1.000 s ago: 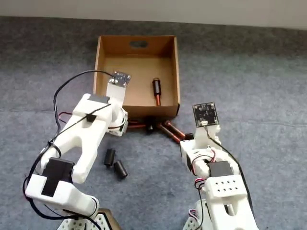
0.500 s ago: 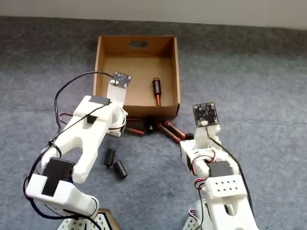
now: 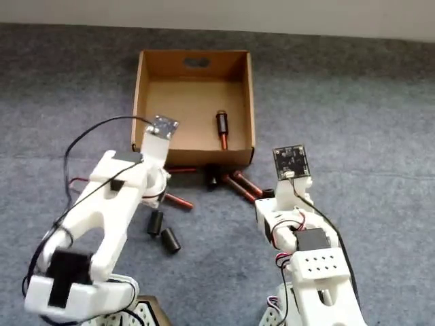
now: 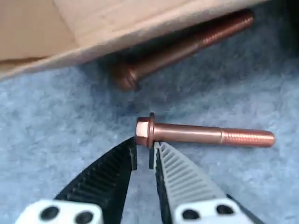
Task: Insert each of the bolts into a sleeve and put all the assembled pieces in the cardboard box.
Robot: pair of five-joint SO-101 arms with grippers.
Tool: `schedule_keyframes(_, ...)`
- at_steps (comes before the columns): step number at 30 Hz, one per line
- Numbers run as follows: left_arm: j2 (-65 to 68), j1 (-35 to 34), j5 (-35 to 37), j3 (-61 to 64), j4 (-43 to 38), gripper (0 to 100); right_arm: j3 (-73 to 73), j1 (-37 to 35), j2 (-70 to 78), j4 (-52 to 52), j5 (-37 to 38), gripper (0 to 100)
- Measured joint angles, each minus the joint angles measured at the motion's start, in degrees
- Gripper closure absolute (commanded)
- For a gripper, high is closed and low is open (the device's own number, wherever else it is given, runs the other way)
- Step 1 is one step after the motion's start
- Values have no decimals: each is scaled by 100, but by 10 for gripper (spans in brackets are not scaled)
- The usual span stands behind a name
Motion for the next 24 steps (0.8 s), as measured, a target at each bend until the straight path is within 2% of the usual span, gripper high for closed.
schedule_keyframes(5,-879,-158,-1081,378,9,990,0,0,0,0,0,993)
schedule_keyframes(12,-422,62,-2189,396,-44,988,0,0,0,0,0,993)
schedule_keyframes(16,255,211,-2242,9,-97,882,0,0,0,0,0,993)
schedule_keyframes(18,404,220,-2013,-141,-97,834,0,0,0,0,0,993)
schedule_keyframes(24,352,220,-1767,-255,-97,852,0,0,0,0,0,993)
